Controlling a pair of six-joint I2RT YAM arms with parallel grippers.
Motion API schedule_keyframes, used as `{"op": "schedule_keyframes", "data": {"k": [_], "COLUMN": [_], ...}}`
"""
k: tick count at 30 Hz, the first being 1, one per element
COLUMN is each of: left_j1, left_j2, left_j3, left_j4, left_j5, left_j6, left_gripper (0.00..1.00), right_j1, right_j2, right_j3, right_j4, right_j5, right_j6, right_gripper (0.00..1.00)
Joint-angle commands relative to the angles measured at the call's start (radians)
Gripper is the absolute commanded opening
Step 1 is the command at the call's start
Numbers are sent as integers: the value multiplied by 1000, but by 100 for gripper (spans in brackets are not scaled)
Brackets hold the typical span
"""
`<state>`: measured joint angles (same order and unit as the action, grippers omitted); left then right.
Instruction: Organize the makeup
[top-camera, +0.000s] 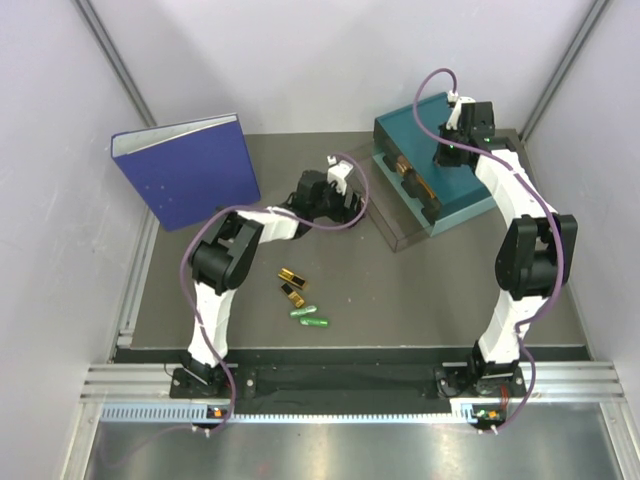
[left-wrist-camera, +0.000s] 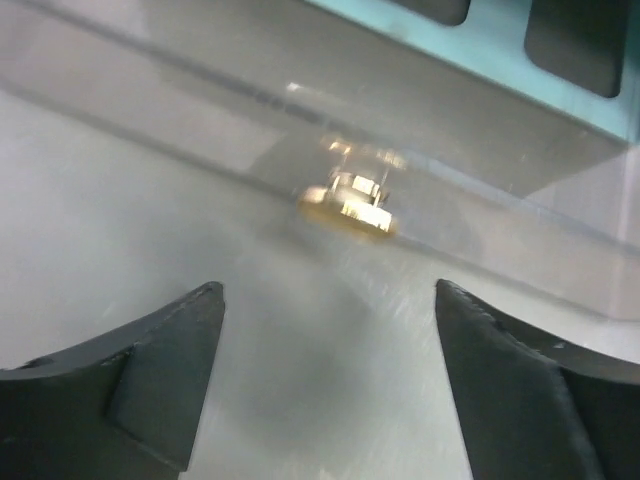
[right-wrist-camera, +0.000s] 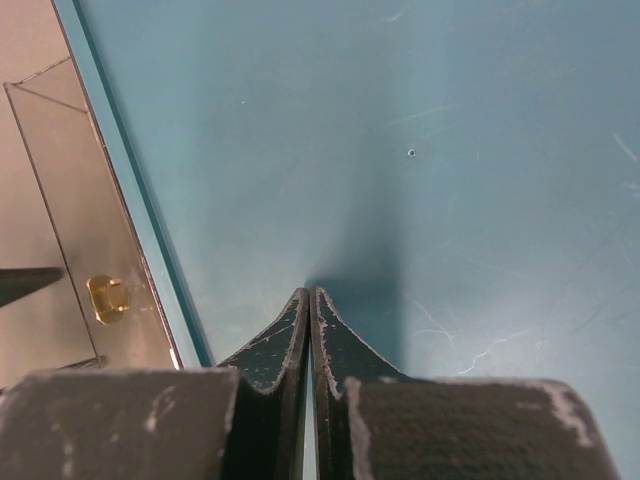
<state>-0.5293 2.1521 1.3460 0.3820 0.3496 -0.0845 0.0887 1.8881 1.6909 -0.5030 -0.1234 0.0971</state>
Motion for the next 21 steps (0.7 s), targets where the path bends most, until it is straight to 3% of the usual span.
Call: {"op": "schedule_keyframes", "data": {"k": [1,7,14,21], "left_j1": [9,15,25,34], "left_j2": [-190,-360,-592,-784], "left_j3": [-73,-129,-327,-432], "left_j4": [95,-107,-334,-590], "left_j5": [-27,-14,-138,-135], "left_j6": [77,248,386,555], "left_gripper": [96,99,99,99], "right_j1": [0,0,2,2], "right_j2": [68,68,71,69], "right_j3": [-23,-22,-23,-33], "right_j4": [-155,-154,-154,-151], "right_j5": [-1,-2,-12,-21], "right_j6": [-5,-5,-5,-4], "right_gripper": [0,0,0,0]}}
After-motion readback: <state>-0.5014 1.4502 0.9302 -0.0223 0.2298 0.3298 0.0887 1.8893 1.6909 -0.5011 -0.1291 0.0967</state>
